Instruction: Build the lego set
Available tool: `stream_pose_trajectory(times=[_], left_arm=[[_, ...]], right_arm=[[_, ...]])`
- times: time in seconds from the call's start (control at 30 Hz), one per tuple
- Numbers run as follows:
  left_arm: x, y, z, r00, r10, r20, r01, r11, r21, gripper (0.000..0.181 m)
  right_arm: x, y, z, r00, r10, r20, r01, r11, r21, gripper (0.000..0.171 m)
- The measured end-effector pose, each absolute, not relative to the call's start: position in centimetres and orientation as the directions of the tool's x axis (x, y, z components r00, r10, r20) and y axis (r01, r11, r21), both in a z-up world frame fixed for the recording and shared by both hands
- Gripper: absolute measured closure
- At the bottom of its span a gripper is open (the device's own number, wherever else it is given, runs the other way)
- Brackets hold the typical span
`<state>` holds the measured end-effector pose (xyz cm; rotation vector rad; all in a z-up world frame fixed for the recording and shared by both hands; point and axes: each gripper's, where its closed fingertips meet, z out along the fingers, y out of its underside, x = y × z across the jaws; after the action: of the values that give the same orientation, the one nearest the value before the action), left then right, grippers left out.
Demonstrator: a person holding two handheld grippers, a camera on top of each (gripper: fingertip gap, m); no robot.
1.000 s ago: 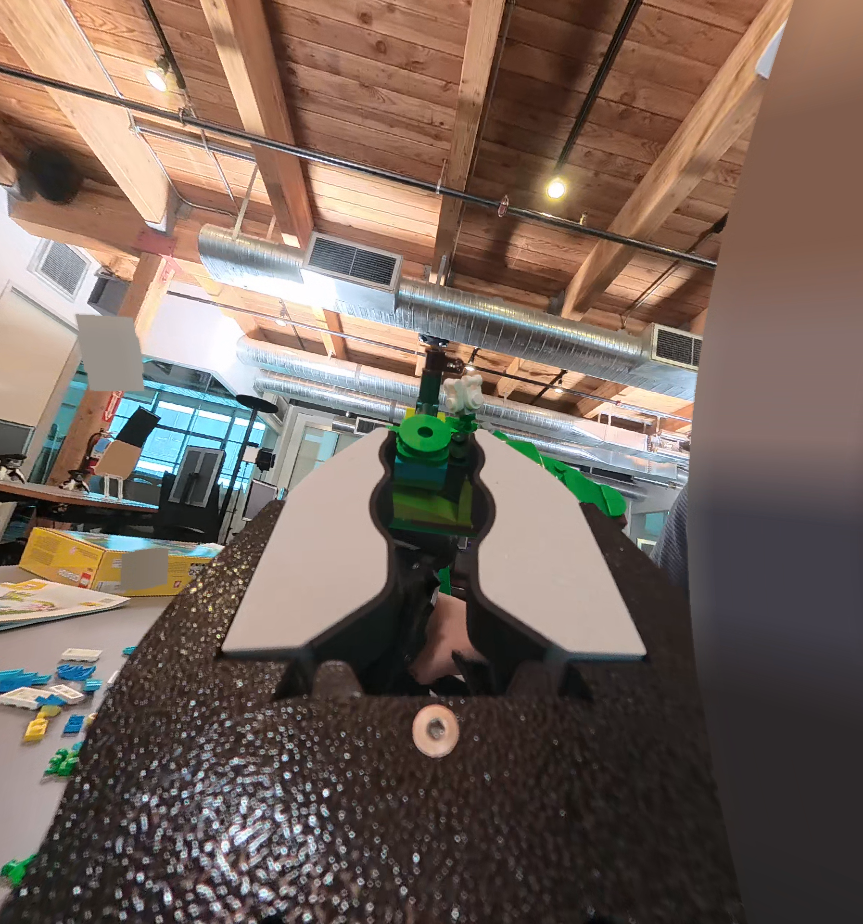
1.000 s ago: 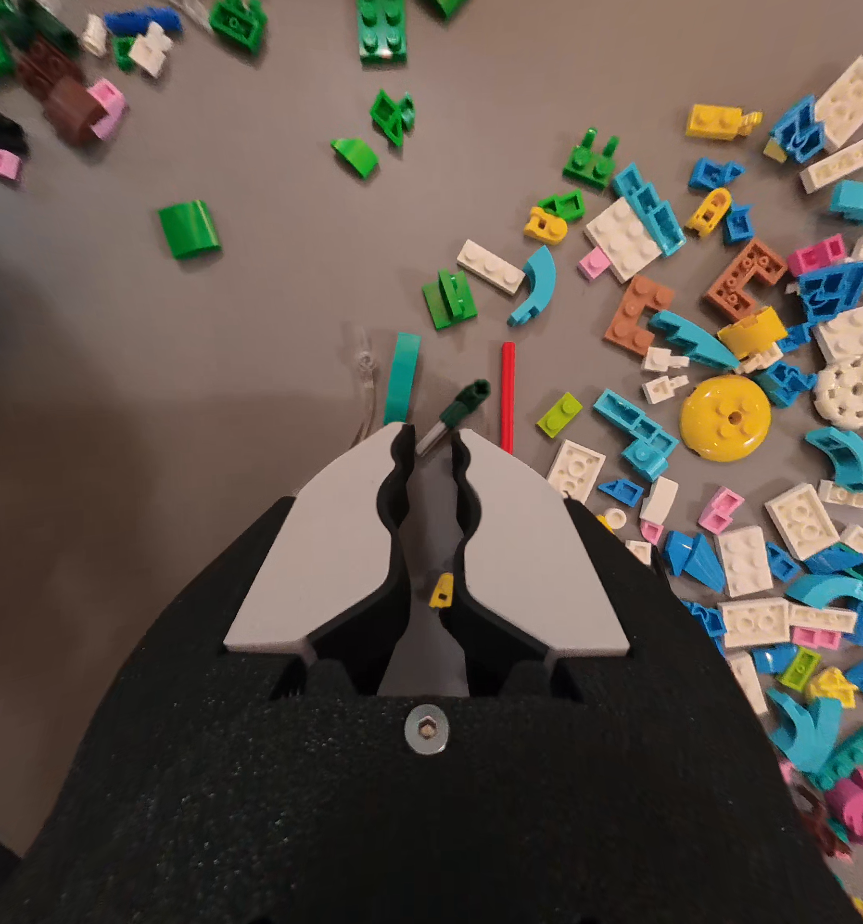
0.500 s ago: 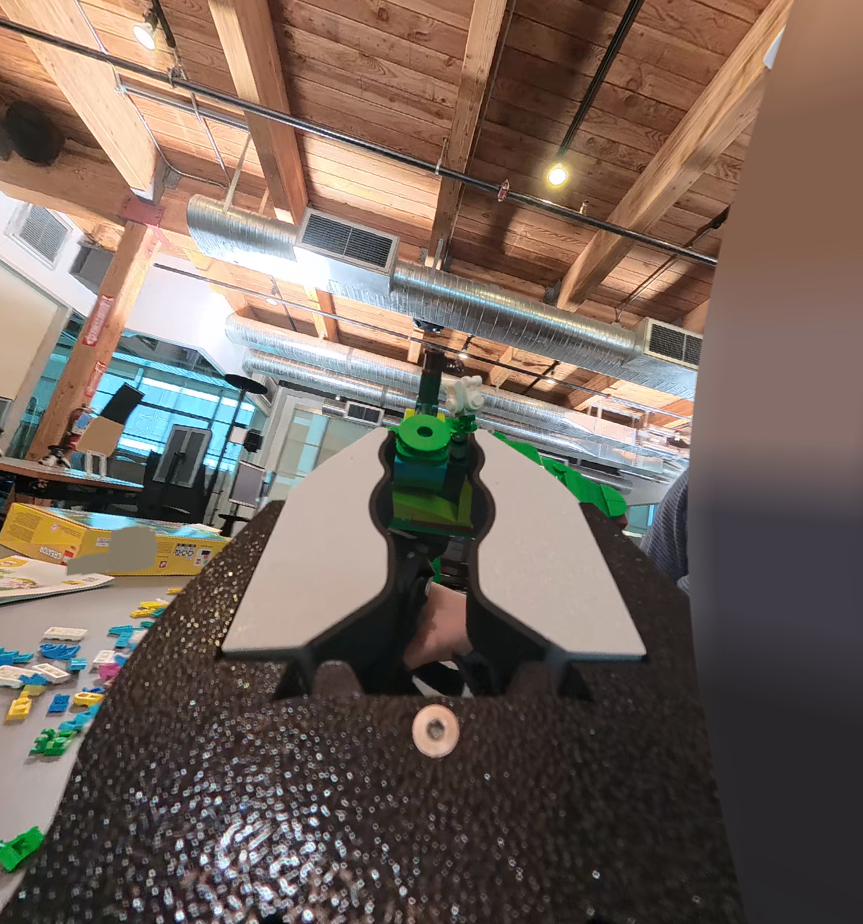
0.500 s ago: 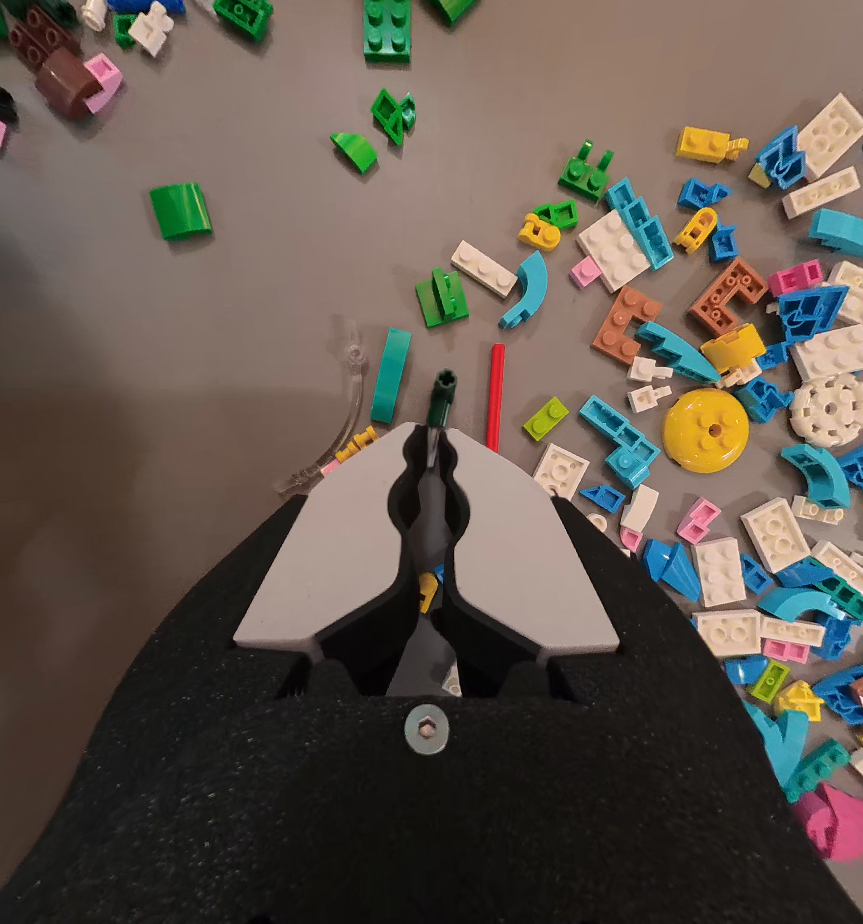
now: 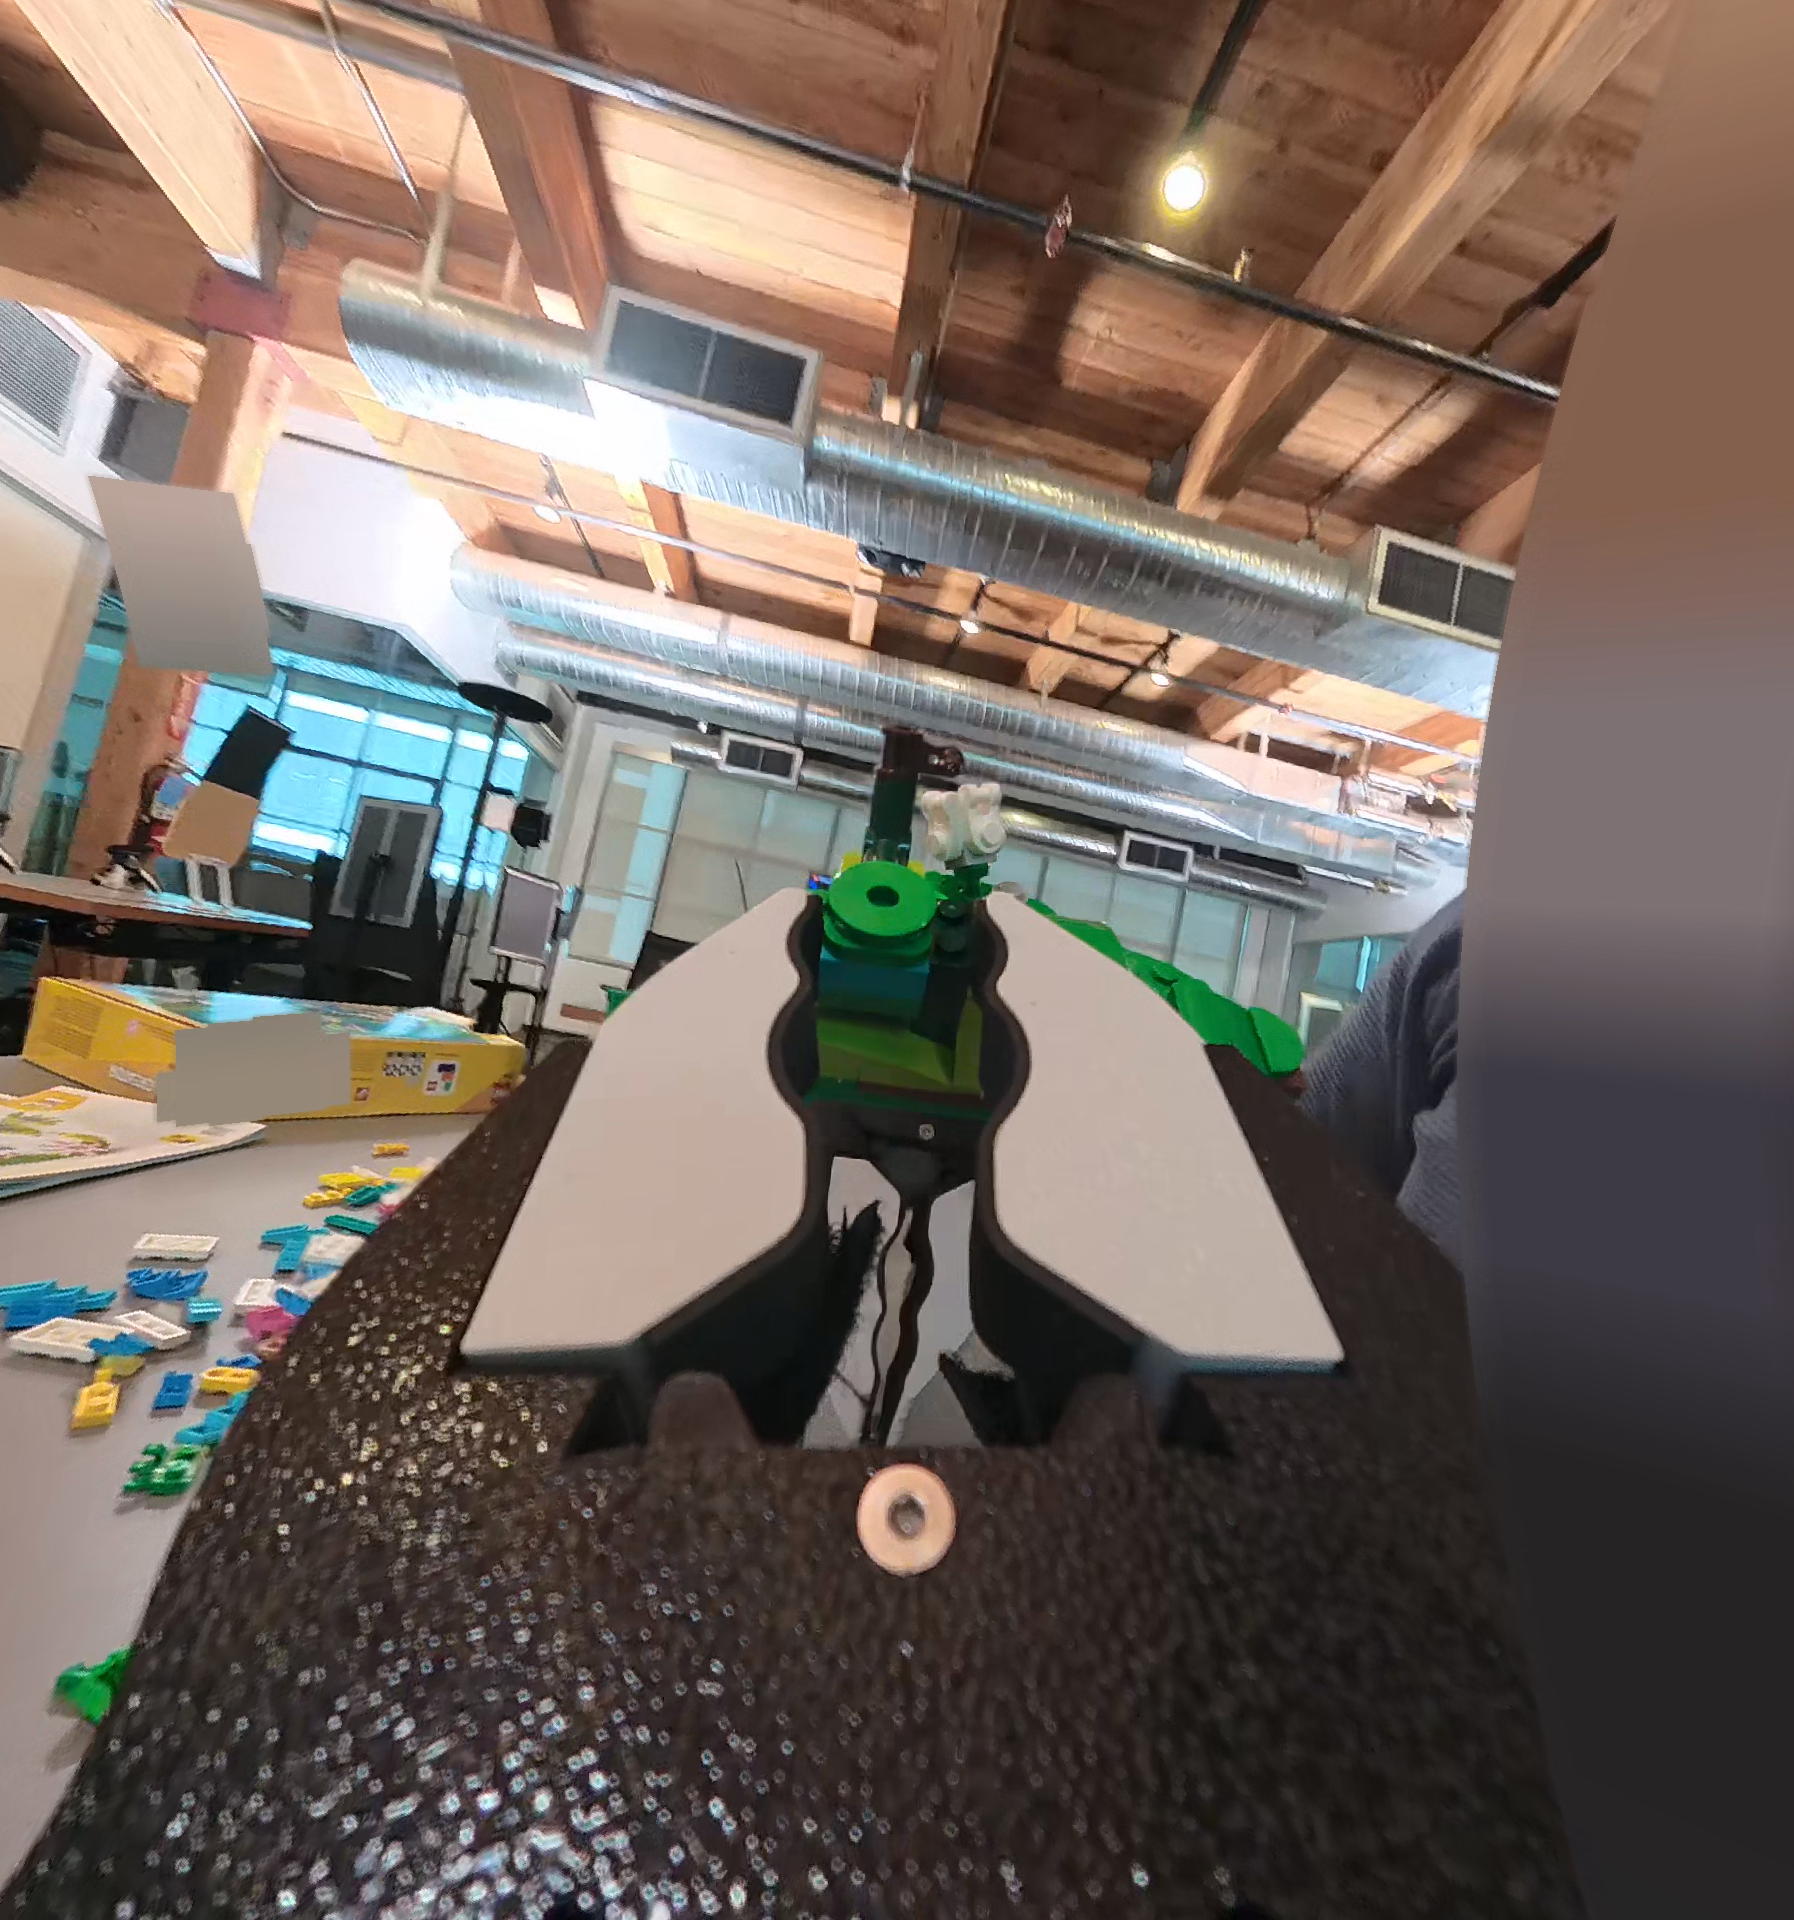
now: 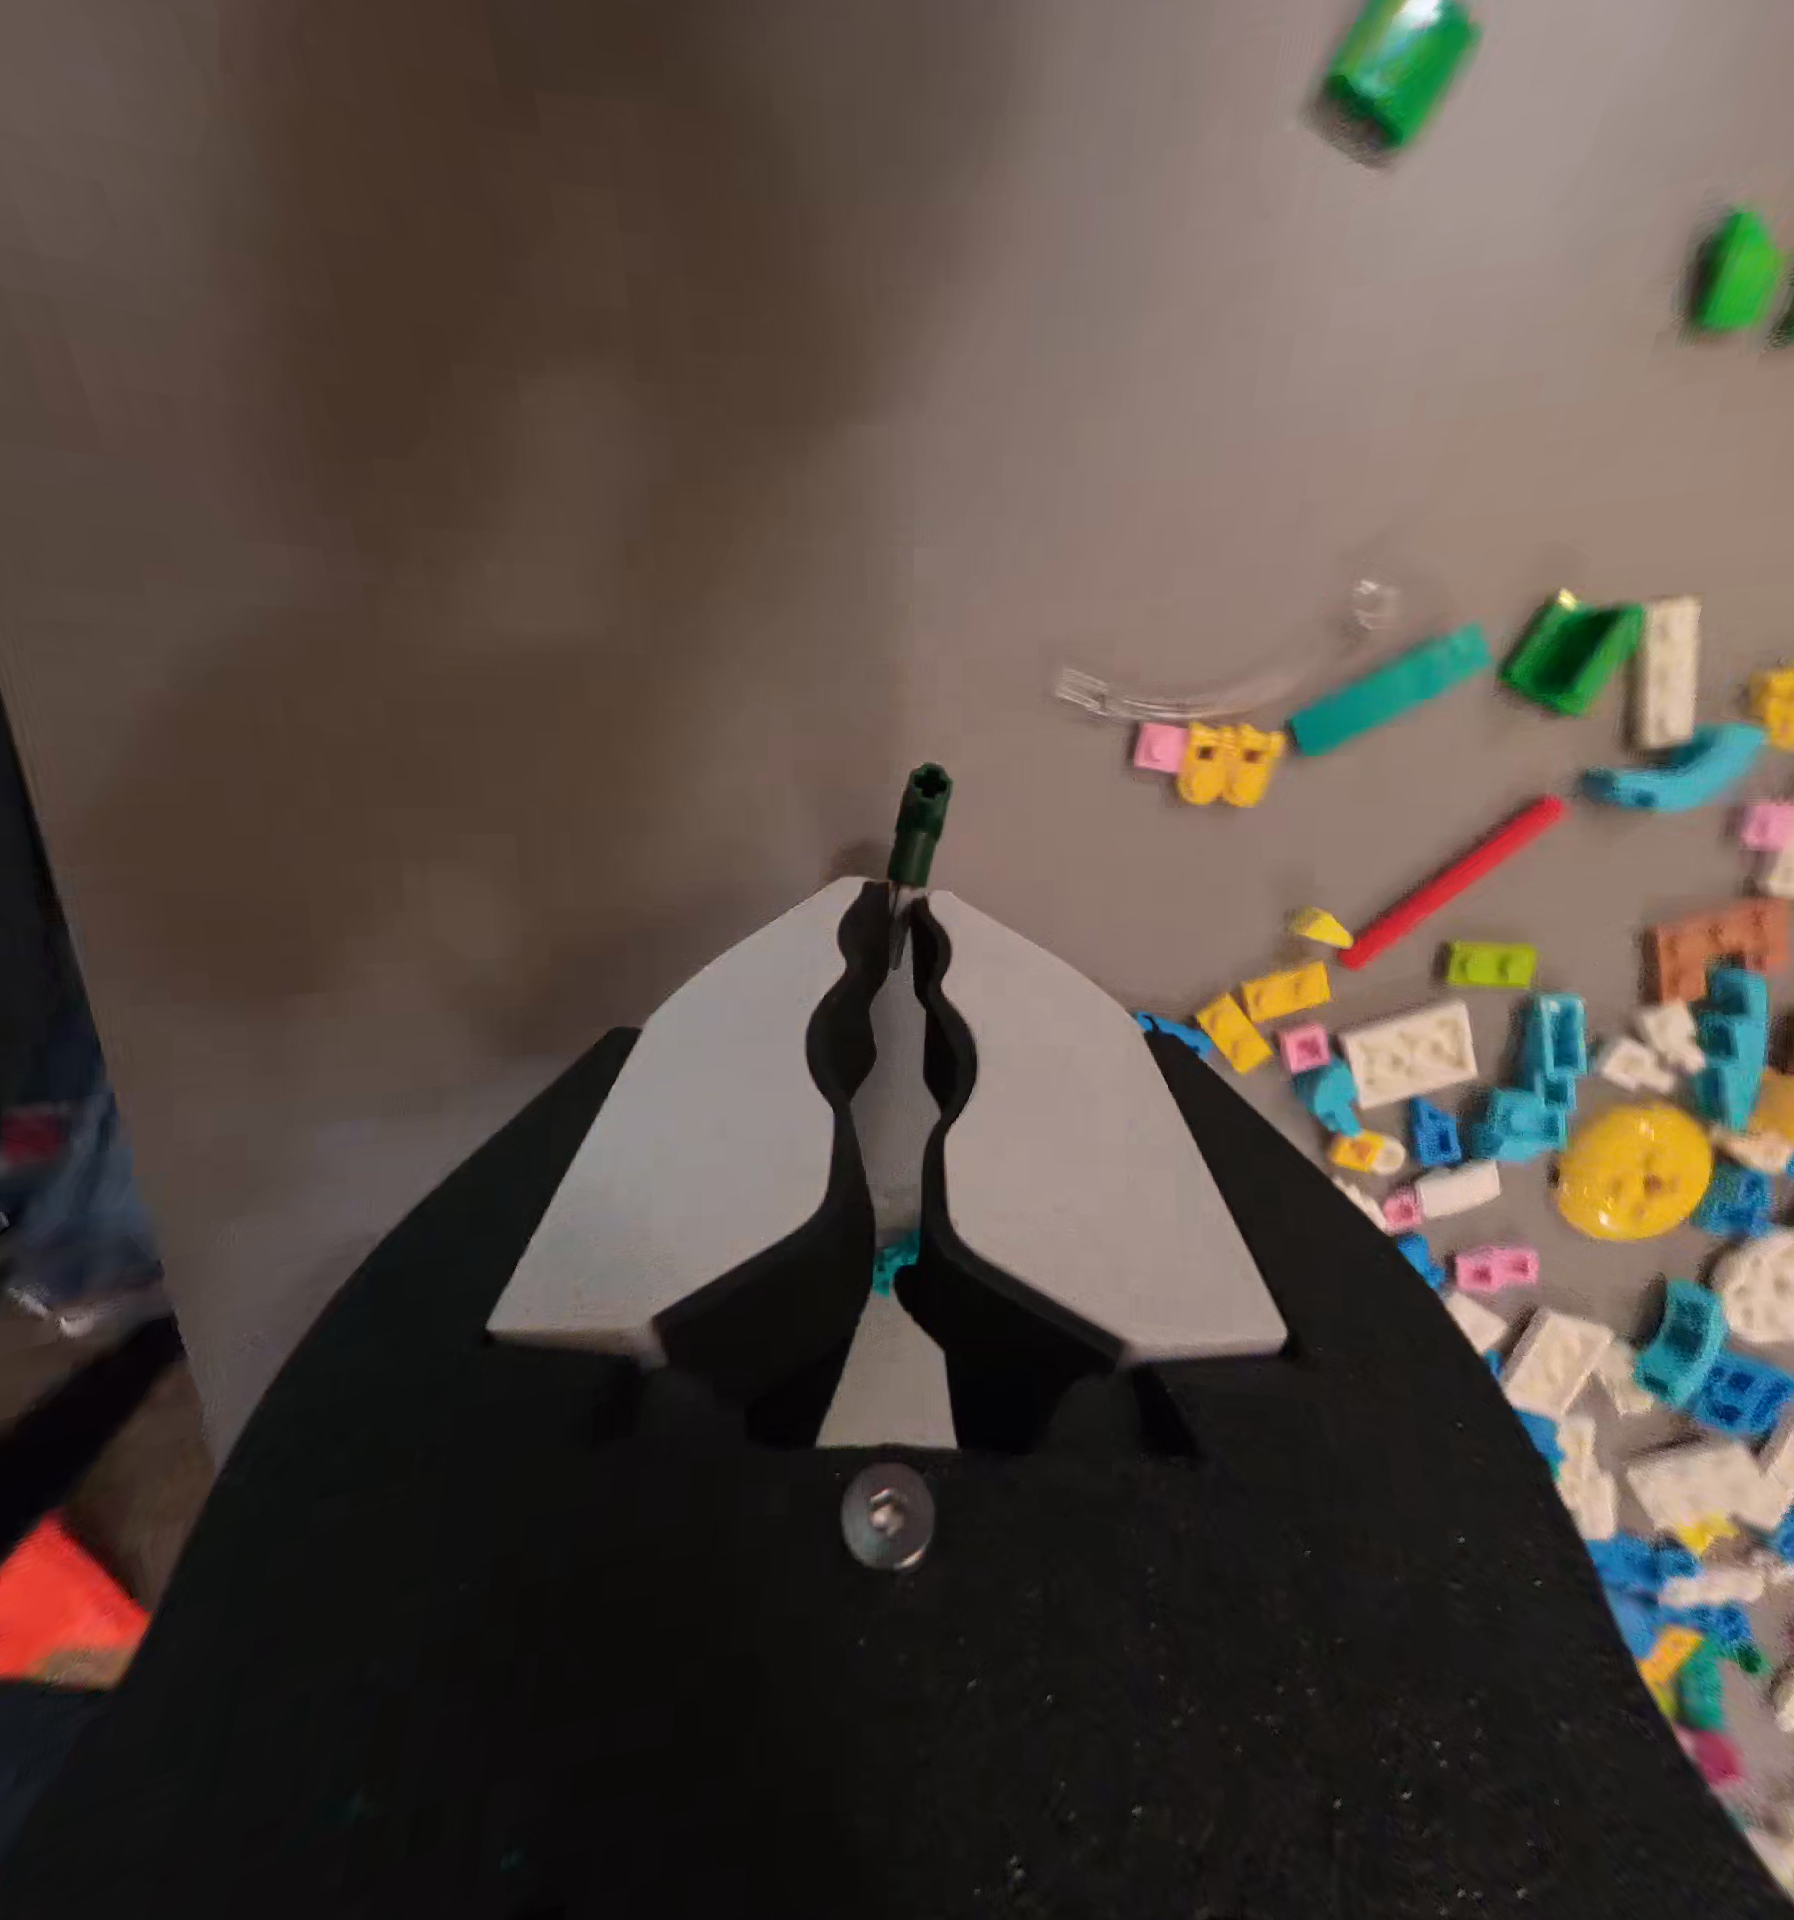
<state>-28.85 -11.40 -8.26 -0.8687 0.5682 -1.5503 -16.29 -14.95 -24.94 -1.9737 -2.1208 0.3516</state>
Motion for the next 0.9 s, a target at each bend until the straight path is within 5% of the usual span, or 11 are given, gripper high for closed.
stream_pose_trajectory(times=[0.23,0.63,0.9], left_arm=[[-25.5,-12.8,-10.8,0.015,-0.993,0.114,0.329,-0.103,-0.939,0.155],[-22.4,-14.6,-14.6,-0.018,-0.998,0.054,0.008,-0.054,-0.999,0.155],[-22.3,-15.1,-16.0,-0.055,-0.994,0.094,-0.069,-0.090,-0.994,0.155]], right_arm=[[-16.1,-16.3,-26.4,-0.219,0.975,-0.046,0.916,0.189,-0.354,0.167],[-15.3,-16.6,-25.1,0.058,0.996,-0.063,0.756,-0.085,-0.650,0.152],[-15.5,-16.0,-25.9,-0.064,0.993,-0.099,0.777,-0.013,-0.630,0.147]])
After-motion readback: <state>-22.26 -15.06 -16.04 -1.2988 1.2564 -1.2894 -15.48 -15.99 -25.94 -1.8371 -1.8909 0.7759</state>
